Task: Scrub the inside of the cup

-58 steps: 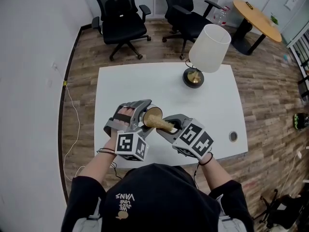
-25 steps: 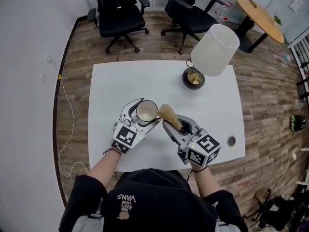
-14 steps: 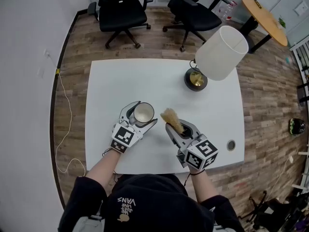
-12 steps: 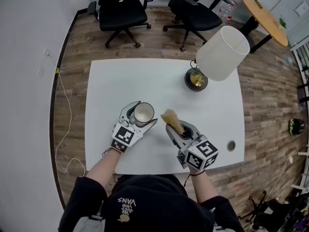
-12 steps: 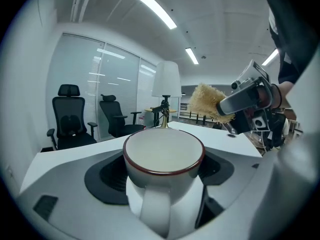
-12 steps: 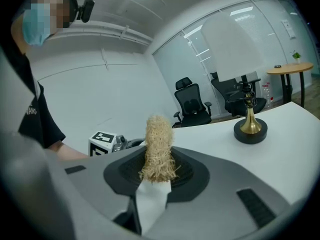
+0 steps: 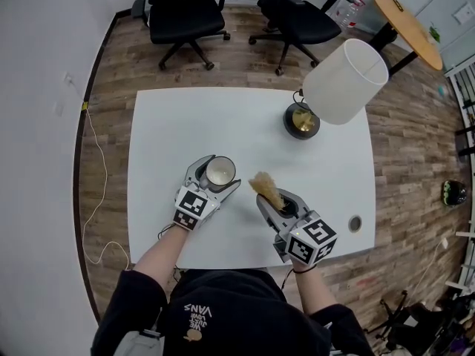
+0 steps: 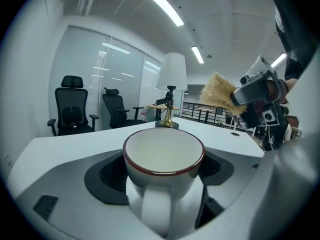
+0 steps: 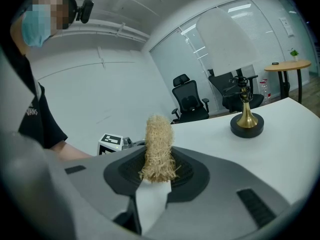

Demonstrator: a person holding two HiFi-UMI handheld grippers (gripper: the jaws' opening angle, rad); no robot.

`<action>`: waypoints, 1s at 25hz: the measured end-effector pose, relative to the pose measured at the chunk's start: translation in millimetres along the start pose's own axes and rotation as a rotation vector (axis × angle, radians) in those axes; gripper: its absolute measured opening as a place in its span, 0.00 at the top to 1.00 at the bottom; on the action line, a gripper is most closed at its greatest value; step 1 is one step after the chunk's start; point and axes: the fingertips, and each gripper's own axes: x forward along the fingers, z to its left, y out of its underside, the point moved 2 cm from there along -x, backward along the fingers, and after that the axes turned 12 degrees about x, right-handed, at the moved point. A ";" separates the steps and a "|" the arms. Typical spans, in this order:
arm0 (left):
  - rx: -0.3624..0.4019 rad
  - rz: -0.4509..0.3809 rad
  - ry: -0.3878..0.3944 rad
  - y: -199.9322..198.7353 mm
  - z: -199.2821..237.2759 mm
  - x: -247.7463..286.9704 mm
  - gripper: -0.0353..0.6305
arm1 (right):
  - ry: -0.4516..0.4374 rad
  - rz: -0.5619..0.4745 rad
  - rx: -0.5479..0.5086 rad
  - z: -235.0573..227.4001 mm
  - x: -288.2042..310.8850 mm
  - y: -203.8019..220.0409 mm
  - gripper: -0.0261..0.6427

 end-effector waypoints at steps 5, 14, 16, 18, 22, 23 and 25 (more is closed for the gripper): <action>-0.013 0.002 0.006 5.3 -1.1 5.3 0.33 | 0.011 0.003 0.001 -2.4 -2.4 0.8 0.81; 0.067 0.003 0.007 4.9 -5.8 9.4 0.33 | 0.005 0.004 -0.002 -1.2 -2.3 1.4 0.81; 0.076 0.003 0.012 4.5 -6.0 10.6 0.33 | 0.000 0.004 -0.003 -0.3 -1.5 0.4 0.81; 0.084 0.005 0.011 3.6 -5.6 11.5 0.33 | -0.004 0.002 -0.005 1.0 -1.0 -0.5 0.81; 0.097 0.003 0.013 1.8 -8.6 9.3 0.33 | -0.011 -0.003 -0.009 4.0 -1.2 0.7 0.81; 0.097 -0.004 0.017 -0.2 -9.1 8.0 0.33 | -0.012 -0.004 -0.011 4.5 -1.3 0.3 0.81; 0.094 -0.013 0.024 -5.2 -8.9 4.2 0.33 | -0.016 -0.009 -0.015 6.3 -1.5 -1.8 0.81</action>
